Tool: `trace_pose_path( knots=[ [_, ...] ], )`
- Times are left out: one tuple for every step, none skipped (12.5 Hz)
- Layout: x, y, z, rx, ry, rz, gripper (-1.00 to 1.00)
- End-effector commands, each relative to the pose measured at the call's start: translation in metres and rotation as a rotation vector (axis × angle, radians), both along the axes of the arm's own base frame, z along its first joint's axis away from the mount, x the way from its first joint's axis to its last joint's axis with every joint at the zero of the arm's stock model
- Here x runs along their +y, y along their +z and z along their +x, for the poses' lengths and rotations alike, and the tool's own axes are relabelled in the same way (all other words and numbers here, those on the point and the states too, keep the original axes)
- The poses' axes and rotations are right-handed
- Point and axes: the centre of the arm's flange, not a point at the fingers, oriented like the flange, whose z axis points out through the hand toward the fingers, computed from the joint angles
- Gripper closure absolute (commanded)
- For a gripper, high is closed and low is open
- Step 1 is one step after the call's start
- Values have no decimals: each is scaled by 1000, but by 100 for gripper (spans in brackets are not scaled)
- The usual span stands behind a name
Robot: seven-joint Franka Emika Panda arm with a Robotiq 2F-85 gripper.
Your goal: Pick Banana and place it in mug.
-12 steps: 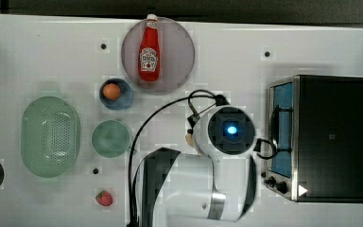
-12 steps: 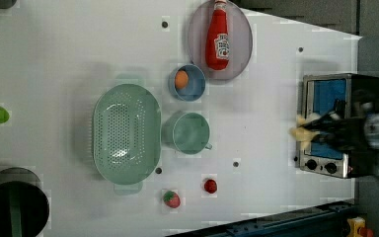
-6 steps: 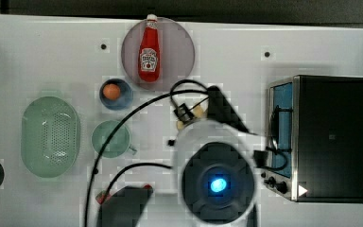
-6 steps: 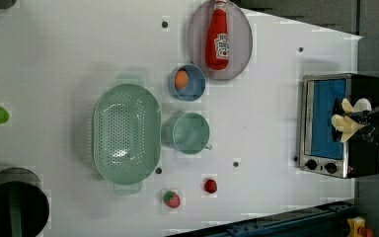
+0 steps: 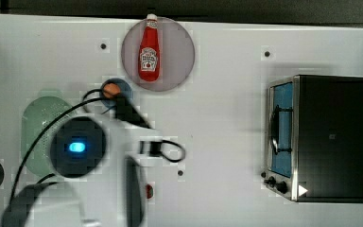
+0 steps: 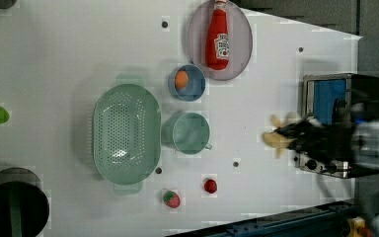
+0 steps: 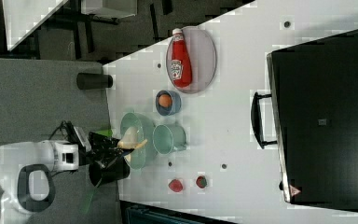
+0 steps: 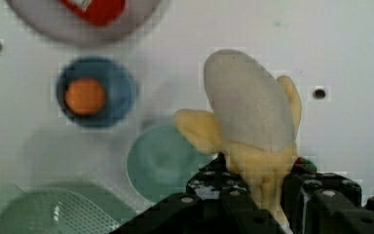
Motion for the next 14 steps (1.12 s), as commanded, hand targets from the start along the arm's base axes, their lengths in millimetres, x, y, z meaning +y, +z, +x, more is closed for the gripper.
trace_pose_path(
  knots=[
    [53,-8,-9,-29,-117,19,46],
    [67,-22,-11,-24,-154,22,46],
    [80,-37,-11,-19,-194,27,46],
    [91,-54,-11,-3,-230,31,46],
    [98,-70,-10,10,-255,35,46],
    [101,-87,-7,22,-271,30,46],
    [101,-103,-5,32,-273,10,46],
    [101,-119,-4,42,-260,-21,46],
    [104,-127,1,11,-244,-6,46],
    [105,-137,4,5,-261,13,46],
    [104,-151,3,15,-281,21,46],
    [103,-164,2,24,-297,21,46],
    [103,-171,2,12,-291,29,40],
    [103,-175,2,2,-292,36,21]
  ],
)
